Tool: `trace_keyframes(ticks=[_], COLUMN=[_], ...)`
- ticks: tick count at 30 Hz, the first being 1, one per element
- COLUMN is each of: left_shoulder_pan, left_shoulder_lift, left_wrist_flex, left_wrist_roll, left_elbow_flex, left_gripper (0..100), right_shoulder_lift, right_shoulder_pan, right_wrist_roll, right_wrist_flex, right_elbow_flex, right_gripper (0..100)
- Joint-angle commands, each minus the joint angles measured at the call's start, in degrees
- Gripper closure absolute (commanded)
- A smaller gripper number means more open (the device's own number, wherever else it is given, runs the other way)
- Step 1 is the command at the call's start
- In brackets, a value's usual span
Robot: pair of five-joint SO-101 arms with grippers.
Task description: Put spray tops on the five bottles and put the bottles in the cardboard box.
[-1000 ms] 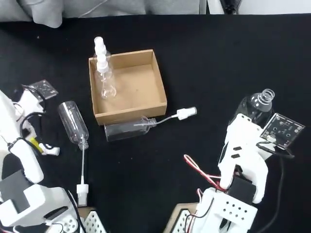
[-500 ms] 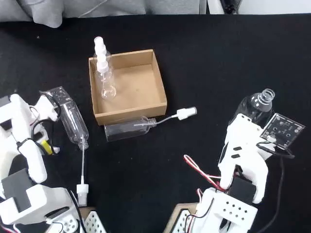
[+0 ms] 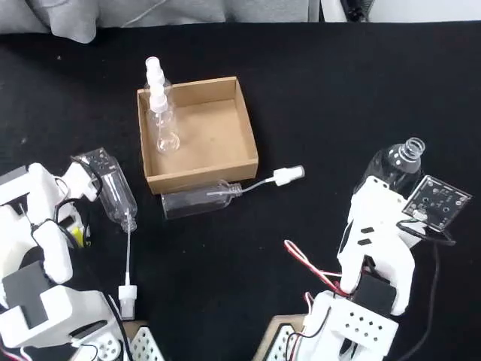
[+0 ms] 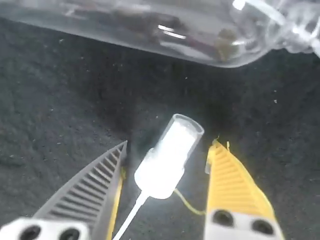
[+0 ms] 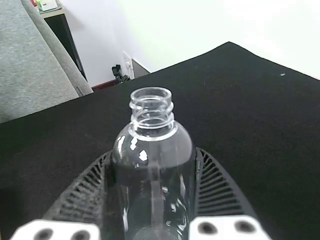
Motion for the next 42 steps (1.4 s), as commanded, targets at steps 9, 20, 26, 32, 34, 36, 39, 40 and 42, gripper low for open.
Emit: trace_keyframes(ticks=[9, 20, 26, 32, 34, 36, 39, 40, 42], left_shoulder_pan=[2.42, 2.07, 2.51, 2.51, 2.77, 3.65, 4.70, 5.49, 6.64], left_shoulder_lift=[-0.79, -0.97, -1.05, -1.05, -1.05, -1.05, -1.05, -1.05, -1.05], left_wrist_flex=[-0.26, -0.18, -0.44, 5.98, 8.44, 10.46, 14.07, 15.47, 18.37], left_wrist_roll=[-10.11, -5.27, 0.88, 2.64, 6.95, 11.78, 17.32, 18.64, 21.10], left_elbow_flex=[3.21, 3.56, 3.21, -1.54, -4.62, -7.96, -12.44, -13.76, -16.04], left_gripper=[93, 97, 97, 97, 97, 97, 97, 97, 97], right_shoulder_lift=[-1.19, -1.19, -1.19, -1.19, -1.19, -1.19, -1.19, -1.19, -1.19], right_shoulder_pan=[-1.32, -1.32, -1.32, -1.32, -1.32, -1.32, -2.29, -3.08, -4.13], right_wrist_roll=[0.70, 0.70, 0.70, 0.70, 0.70, 0.62, 0.62, 0.62, 0.62], right_wrist_flex=[-1.58, -1.58, -1.58, -1.58, -1.67, -1.67, -1.67, -1.58, -1.49], right_elbow_flex=[-0.40, -0.40, -0.40, -0.40, -0.48, -0.48, -0.48, -0.48, -0.40], right_gripper=[92.4, 92.4, 92.4, 92.7, 92.7, 92.7, 92.8, 92.8, 92.8])
